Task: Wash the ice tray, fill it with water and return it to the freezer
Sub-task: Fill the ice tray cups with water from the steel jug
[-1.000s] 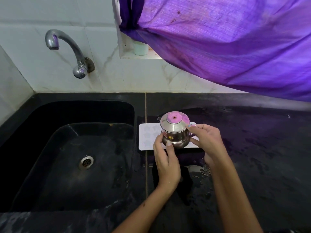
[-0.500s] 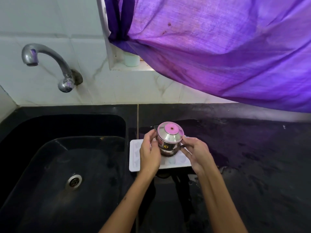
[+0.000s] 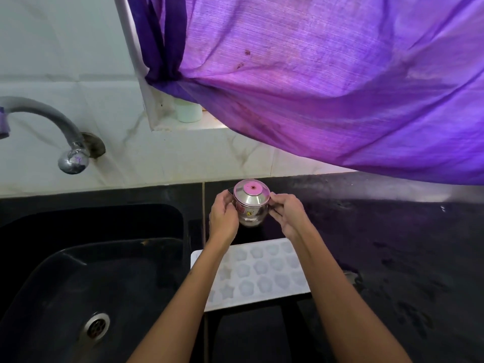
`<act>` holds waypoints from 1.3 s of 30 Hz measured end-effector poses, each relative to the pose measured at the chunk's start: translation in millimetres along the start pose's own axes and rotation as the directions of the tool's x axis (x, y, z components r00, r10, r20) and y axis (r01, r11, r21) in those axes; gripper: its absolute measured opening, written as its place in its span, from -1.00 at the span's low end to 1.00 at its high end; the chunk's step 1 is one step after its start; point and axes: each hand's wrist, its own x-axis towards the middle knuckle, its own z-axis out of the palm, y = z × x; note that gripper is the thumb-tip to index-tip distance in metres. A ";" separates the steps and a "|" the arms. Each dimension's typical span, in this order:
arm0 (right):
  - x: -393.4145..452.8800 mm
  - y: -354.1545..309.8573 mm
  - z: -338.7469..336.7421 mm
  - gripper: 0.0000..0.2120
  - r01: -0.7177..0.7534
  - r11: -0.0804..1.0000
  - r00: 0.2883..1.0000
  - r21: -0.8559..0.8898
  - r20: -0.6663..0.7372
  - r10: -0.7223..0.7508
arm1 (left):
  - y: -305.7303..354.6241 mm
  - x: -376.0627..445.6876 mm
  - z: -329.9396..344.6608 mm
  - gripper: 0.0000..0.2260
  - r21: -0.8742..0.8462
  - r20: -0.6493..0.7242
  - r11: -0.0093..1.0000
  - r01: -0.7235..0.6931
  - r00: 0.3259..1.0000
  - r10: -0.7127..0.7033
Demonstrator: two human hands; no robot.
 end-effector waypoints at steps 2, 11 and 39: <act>16.9 -2.0 4.2 -0.84 -0.022 1.000 0.999 0.013 0.023 0.021 | 3.9 11.4 2.5 -0.61 0.025 -0.009 1.000 0.015 1.000 -0.014; 62.5 -2.4 21.4 -0.84 -0.029 0.999 1.000 -0.026 -0.008 0.029 | 6.7 43.7 11.8 -0.64 0.086 -0.038 0.991 0.099 0.995 -0.096; 5.1 0.2 -33.1 -0.80 0.100 0.706 0.958 -0.701 -0.124 -0.259 | 0.7 -16.6 -61.4 -0.64 0.208 -0.217 0.971 0.117 0.974 -0.071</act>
